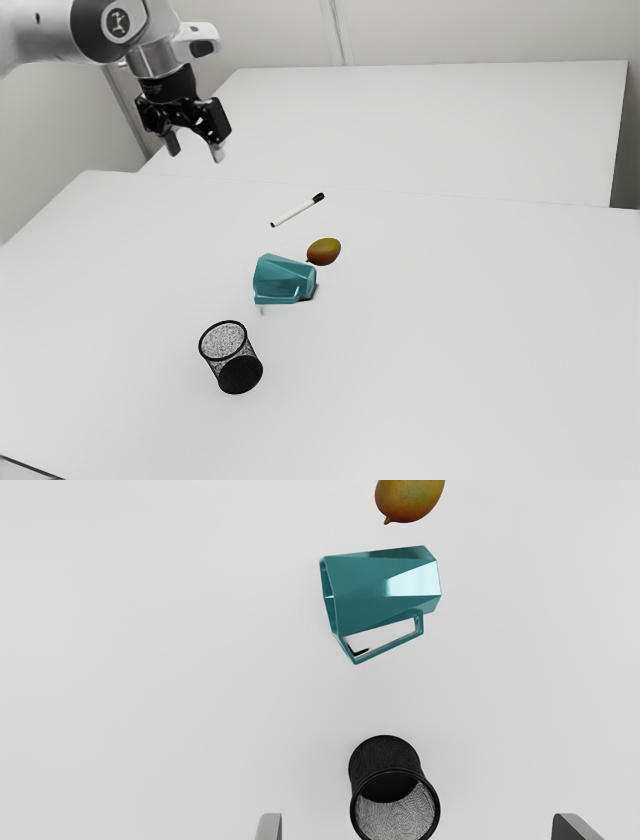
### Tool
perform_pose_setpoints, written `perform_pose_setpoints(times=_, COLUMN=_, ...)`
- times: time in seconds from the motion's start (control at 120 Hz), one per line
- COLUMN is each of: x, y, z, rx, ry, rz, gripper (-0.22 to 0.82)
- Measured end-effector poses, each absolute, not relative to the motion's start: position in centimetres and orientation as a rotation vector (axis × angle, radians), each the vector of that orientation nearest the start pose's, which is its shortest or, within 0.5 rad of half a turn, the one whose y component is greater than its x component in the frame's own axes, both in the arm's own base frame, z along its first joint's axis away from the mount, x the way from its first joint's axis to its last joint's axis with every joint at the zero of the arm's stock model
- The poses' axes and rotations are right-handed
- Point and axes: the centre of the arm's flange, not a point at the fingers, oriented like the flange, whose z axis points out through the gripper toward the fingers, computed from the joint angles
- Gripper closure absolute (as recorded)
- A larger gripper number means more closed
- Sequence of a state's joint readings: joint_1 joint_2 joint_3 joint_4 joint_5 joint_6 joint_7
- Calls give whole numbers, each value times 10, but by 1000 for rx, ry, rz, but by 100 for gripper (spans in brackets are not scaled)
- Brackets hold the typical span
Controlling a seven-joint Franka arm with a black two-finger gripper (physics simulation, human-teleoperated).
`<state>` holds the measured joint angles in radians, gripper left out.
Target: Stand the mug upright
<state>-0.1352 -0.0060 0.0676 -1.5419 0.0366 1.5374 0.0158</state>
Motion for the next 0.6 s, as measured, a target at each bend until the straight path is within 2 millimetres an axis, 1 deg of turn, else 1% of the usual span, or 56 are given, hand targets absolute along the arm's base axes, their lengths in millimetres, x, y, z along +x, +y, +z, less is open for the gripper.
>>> perform_pose_setpoints(times=0.233, x=551, y=-38, z=636, rx=-3098, ry=140, rz=3, gripper=2)
perform_pose_setpoints(times=0.392, x=567, y=-39, z=624, rx=-3104, ry=142, rz=30, gripper=2)
perform_pose_setpoints(times=0.458, x=572, y=-29, z=618, rx=-3130, ry=124, rz=43, gripper=2)
perform_pose_setpoints(times=0.6, x=579, y=8, z=606, rx=-3205, ry=44, rz=57, gripper=2)
